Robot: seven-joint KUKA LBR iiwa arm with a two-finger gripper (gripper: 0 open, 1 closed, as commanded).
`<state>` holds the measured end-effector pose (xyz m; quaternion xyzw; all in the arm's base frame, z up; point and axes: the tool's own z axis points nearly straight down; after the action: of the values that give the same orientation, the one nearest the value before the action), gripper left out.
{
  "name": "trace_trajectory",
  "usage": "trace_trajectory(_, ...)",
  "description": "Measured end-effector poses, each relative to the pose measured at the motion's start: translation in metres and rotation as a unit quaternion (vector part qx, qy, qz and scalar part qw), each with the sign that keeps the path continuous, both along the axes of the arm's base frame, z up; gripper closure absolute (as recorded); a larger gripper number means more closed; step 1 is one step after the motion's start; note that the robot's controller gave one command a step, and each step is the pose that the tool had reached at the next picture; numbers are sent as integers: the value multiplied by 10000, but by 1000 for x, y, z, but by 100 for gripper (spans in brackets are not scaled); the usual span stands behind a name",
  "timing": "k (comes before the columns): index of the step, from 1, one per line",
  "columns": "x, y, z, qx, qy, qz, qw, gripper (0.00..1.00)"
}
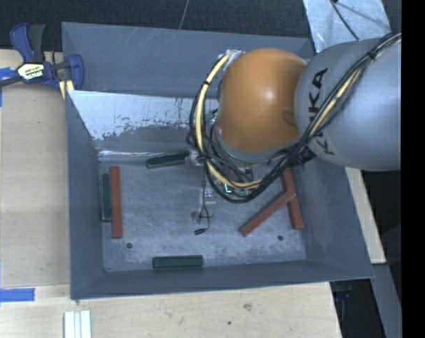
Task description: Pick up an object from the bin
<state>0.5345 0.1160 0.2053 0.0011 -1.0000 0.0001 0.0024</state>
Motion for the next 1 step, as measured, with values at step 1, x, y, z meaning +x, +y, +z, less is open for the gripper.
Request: trace_trajectory(1, 25, -8, -21, 24, -93, -82, 9999, 0)
